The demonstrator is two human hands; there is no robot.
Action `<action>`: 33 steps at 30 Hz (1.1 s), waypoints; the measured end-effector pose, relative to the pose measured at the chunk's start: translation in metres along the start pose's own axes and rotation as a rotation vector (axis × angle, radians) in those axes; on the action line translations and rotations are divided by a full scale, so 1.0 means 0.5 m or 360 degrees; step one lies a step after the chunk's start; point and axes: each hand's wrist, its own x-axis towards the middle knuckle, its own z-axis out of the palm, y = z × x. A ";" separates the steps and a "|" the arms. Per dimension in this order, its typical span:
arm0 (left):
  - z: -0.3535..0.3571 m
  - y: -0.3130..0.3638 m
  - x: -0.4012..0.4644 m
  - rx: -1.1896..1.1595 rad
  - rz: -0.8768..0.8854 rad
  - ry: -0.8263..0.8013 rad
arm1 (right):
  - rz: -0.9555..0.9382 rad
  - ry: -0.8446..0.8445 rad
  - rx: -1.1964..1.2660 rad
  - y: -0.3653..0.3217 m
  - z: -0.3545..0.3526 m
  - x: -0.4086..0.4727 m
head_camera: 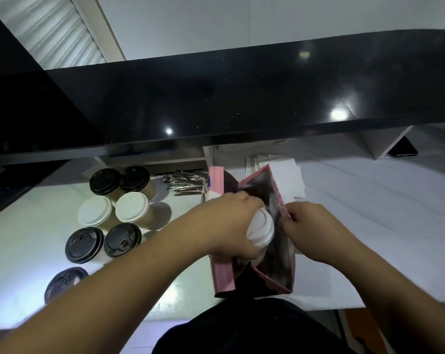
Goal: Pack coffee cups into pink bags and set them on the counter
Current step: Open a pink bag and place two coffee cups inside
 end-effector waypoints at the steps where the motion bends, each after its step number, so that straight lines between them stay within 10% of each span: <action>1: 0.013 0.001 0.005 0.0038 -0.0001 -0.0022 | -0.0001 -0.0002 0.0006 0.000 0.000 -0.001; 33: 0.207 -0.034 0.073 0.0417 0.0424 -0.0069 | 0.0023 0.0128 0.0053 -0.002 0.013 -0.007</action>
